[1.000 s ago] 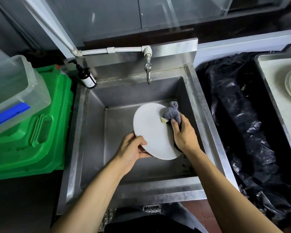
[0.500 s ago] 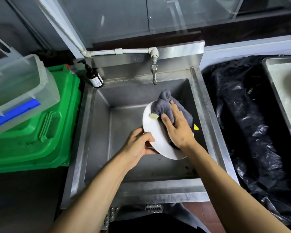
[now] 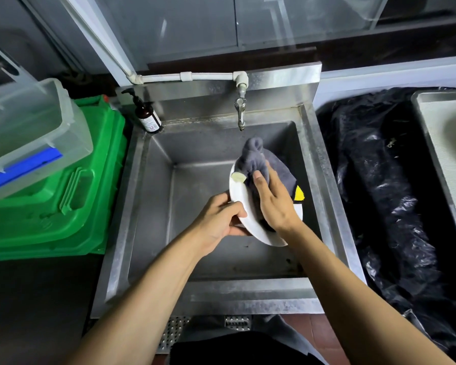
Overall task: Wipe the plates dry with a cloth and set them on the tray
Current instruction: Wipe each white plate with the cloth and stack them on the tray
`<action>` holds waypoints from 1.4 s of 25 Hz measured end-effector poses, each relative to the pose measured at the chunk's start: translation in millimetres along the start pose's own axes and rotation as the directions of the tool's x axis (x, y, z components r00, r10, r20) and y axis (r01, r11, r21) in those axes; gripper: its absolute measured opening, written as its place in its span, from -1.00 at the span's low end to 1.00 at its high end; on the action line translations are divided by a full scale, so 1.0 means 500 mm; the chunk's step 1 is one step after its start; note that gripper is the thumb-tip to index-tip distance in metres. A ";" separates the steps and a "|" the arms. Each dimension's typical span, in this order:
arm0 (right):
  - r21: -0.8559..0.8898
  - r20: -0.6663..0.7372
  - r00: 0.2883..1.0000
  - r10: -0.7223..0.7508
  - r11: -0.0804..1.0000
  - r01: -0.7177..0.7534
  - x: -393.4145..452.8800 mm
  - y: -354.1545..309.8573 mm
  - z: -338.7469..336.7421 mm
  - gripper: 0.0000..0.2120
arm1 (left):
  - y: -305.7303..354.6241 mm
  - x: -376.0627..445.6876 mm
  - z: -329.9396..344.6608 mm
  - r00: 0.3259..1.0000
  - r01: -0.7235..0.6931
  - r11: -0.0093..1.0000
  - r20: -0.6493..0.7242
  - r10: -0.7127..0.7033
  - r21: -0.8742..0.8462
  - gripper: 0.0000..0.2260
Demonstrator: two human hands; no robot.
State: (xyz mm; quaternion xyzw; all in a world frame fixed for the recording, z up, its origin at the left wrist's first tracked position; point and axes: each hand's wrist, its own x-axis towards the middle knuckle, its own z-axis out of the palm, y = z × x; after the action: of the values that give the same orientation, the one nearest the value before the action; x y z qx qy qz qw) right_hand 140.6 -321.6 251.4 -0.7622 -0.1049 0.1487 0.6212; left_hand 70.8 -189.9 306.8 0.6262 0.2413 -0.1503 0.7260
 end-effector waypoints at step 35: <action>-0.292 -0.067 0.997 0.034 0.955 -0.053 0.022 0.024 -0.083 -0.46 | 0.001 0.013 0.045 0.999 -0.008 0.997 -0.049 0.005 -0.079 -0.83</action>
State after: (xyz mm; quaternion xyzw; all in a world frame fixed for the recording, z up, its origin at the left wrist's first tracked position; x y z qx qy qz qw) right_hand 165.3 -358.4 246.2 -0.8524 -0.0899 0.1215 0.5006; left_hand 80.1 -211.6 306.0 0.6012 0.2625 -0.1231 0.7446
